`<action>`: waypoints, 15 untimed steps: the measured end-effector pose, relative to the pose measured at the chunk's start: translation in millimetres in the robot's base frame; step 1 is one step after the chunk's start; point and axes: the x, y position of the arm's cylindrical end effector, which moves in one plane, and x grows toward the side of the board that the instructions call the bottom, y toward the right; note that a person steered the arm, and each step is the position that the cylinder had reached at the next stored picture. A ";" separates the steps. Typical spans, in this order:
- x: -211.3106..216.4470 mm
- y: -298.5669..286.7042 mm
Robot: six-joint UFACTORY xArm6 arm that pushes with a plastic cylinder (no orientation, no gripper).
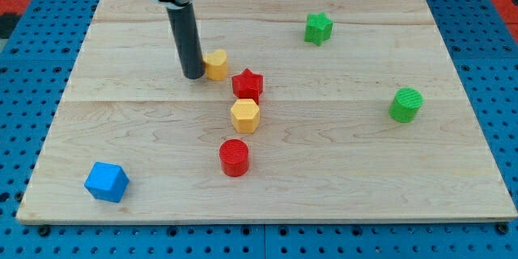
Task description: Nudge the green star down a bit
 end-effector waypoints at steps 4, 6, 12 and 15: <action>-20.6 57.6; 65.6 -75.0; -149.1 266.8; -104.5 100.9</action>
